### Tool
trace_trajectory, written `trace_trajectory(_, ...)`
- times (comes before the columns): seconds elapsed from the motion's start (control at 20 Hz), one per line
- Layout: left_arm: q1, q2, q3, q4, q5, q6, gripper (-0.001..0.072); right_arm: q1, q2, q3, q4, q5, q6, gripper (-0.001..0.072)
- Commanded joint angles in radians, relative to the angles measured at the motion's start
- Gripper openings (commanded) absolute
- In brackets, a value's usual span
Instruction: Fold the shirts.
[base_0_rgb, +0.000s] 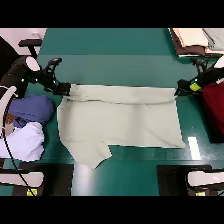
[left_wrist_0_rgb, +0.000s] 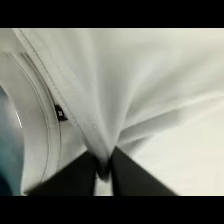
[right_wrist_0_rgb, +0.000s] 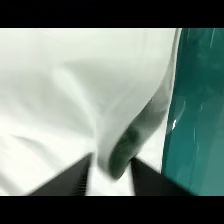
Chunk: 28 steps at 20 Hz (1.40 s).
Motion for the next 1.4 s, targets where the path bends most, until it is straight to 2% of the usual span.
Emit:
trace_trajectory(0.0, 0.0, 0.004, -0.045, -0.027, -0.011, -0.019, 0.0624, 0.001, 0.033, -0.087, 0.017, -0.032, 0.0, 0.0425)
trace_trajectory(0.15, 0.0, 0.09, -0.048, -0.011, -0.079, -0.027, 0.0621, -0.026, 0.093, -0.087, 0.114, -0.03, -0.014, 0.0411)
trace_trajectory(0.25, 0.0, 0.216, -0.113, 0.063, -0.094, -0.032, 0.0621, -0.04, 0.167, -0.087, 0.12, 0.008, -0.019, 0.041)
trace_trajectory(0.4, 0.0, 0.433, -0.343, 0.086, -0.135, -0.082, 0.0621, -0.039, 0.287, -0.087, 0.118, 0.05, -0.019, 0.0411)
trace_trajectory(0.65, 0.0, 0.739, -0.753, 0.04, -0.155, -0.207, 0.0621, -0.024, 0.411, -0.087, 0.129, -0.001, -0.019, 0.0411)
trace_trajectory(0.95, 0.0, 0.798, -0.949, -0.103, -0.088, -0.222, 0.0622, -0.024, 0.433, -0.087, 0.128, -0.008, -0.019, 0.041)
trace_trajectory(1.15, 0.0, 0.797, -0.954, -0.148, 0.016, -0.222, 0.0621, -0.024, 0.433, -0.087, 0.129, -0.006, -0.019, 0.041)
trace_trajectory(1.35, 0.0, 0.792, -0.955, -0.158, 0.047, -0.222, 0.0621, -0.024, 0.433, -0.087, 0.136, -0.004, -0.019, 0.041)
